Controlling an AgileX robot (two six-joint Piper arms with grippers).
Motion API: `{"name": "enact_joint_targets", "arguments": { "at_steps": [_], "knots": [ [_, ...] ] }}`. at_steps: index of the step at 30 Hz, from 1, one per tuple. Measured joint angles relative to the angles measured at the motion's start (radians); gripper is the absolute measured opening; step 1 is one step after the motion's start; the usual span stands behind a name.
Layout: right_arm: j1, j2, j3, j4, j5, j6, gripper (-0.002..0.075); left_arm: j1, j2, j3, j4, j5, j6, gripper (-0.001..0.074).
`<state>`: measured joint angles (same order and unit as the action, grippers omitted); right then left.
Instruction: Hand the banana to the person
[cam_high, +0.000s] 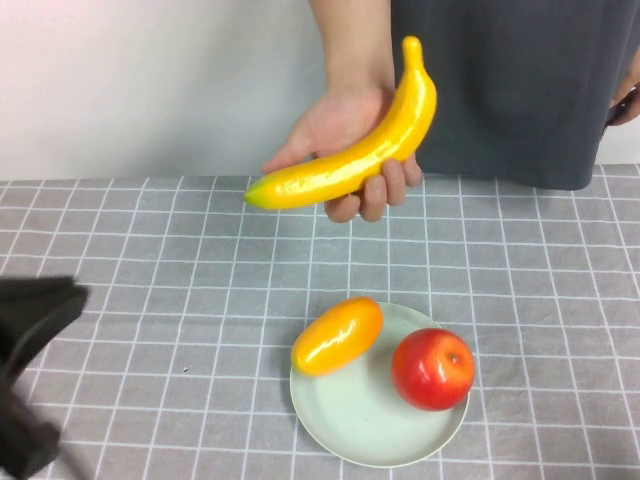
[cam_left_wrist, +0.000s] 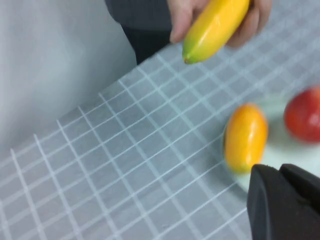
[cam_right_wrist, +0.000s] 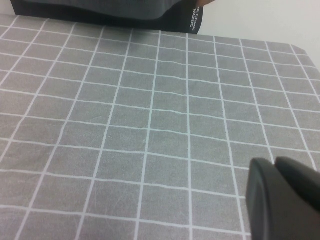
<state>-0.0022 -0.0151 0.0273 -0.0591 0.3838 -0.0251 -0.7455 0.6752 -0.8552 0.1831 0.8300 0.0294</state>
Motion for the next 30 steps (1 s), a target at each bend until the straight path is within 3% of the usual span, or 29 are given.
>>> {"name": "enact_joint_targets", "arguments": {
  "at_steps": [4,13,16,20,24,30],
  "knots": [
    [0.000,0.000,0.000,0.000,0.000,0.000,-0.0009,0.000,-0.106,0.069,0.000,-0.004,-0.111,0.0004],
    [0.000,0.000,0.000,0.000,0.000,0.000,-0.0009,0.000,-0.158,0.093,0.004,0.083,-0.140,0.0003],
    [0.000,0.000,0.000,0.000,0.000,0.000,-0.0009,0.000,-0.168,0.140,0.025,-0.041,-0.144,0.0003],
    [0.000,0.000,0.000,0.000,0.000,0.000,-0.0009,0.008,-0.247,0.305,0.053,-0.342,-0.145,0.0003],
    [0.000,0.000,0.000,0.000,0.000,0.000,-0.0009,0.105,-0.392,0.495,-0.063,-0.622,-0.013,0.0003],
    [0.000,0.000,0.000,0.000,0.000,0.000,-0.0009,0.397,-0.591,0.724,-0.228,-0.901,0.097,0.0003]
  ]
}}
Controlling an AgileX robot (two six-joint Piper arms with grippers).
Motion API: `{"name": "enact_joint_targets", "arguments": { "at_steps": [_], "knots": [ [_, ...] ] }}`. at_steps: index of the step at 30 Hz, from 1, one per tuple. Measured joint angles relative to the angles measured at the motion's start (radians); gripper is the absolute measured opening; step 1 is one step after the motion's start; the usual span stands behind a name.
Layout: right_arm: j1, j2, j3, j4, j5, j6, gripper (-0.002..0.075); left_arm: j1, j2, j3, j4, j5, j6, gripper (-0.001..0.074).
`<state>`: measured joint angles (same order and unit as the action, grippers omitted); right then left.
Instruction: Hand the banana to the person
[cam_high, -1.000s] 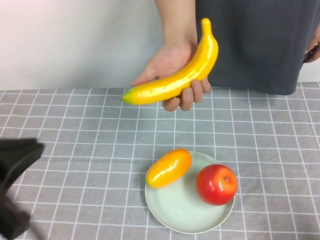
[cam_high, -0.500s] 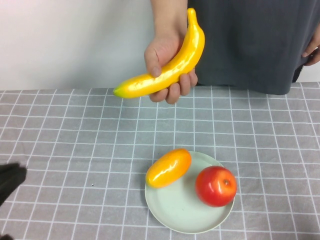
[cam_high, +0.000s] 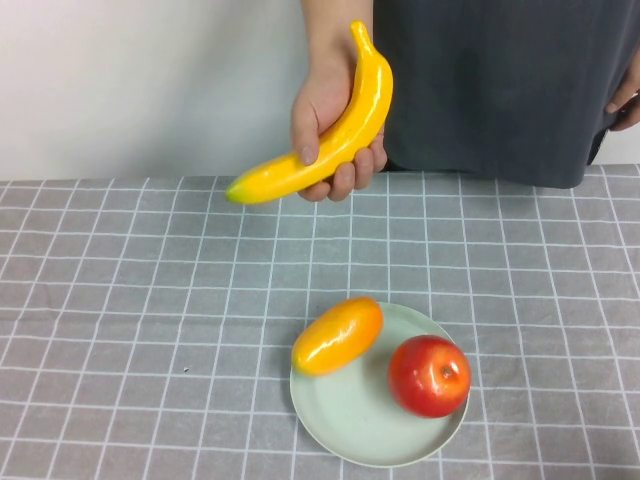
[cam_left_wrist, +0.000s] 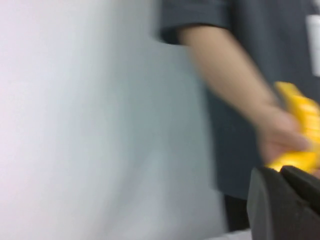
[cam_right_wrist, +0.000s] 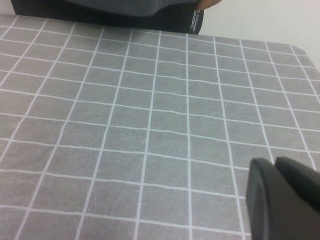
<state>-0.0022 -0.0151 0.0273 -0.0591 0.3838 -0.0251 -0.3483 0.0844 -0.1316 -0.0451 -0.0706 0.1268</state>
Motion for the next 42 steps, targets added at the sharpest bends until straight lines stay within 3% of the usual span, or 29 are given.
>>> {"name": "enact_joint_targets", "arguments": {
  "at_steps": [4,8,23,42],
  "knots": [
    [0.000,0.000,0.000,0.000,0.000,0.000,-0.0009,0.144,-0.084,0.086,-0.013,-0.025,-0.070,0.0003],
    [0.000,0.000,0.000,0.000,0.000,0.000,-0.0011,0.196,-0.093,0.143,-0.015,-0.004,-0.127,0.0003],
    [0.000,0.000,0.000,0.000,0.000,0.000,-0.0009,0.201,-0.093,0.156,-0.013,0.439,-0.161,0.0002],
    [0.000,0.000,0.000,0.000,0.000,0.000,-0.0009,0.201,-0.093,0.156,-0.013,0.449,-0.163,0.0001]
  ]
}}
